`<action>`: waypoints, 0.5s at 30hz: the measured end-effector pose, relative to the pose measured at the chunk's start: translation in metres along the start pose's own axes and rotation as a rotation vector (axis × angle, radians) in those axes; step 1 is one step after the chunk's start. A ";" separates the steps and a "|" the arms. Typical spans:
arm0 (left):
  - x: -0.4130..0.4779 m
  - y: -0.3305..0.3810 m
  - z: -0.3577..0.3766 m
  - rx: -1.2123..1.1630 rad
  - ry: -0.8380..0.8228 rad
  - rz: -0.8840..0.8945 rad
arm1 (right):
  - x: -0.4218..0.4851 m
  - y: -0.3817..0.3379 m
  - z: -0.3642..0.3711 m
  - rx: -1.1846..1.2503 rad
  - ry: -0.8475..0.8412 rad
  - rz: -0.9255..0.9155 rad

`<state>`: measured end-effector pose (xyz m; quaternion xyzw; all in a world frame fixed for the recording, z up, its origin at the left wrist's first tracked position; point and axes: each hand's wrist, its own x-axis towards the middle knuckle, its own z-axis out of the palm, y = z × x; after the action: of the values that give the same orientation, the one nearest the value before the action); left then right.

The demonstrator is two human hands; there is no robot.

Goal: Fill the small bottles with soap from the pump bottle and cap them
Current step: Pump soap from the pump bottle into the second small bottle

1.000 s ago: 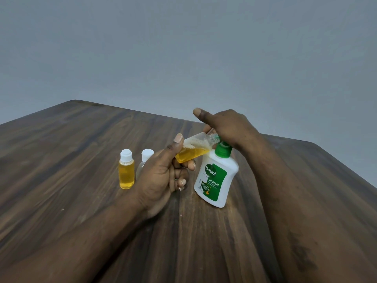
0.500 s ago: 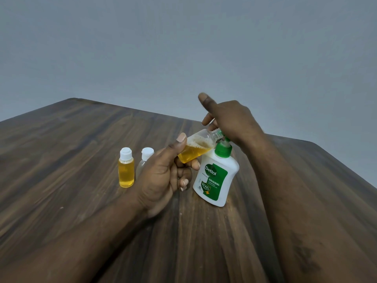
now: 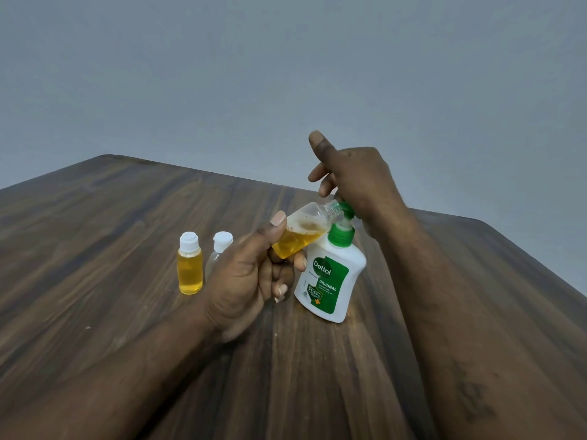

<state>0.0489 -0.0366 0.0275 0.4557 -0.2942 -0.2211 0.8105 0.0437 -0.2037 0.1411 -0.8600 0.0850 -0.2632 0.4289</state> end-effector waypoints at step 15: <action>-0.001 0.003 0.002 0.008 0.030 0.041 | 0.005 0.009 0.006 0.034 -0.045 -0.013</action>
<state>0.0471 -0.0361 0.0313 0.4562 -0.2921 -0.1964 0.8173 0.0514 -0.2067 0.1332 -0.8588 0.0651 -0.2478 0.4436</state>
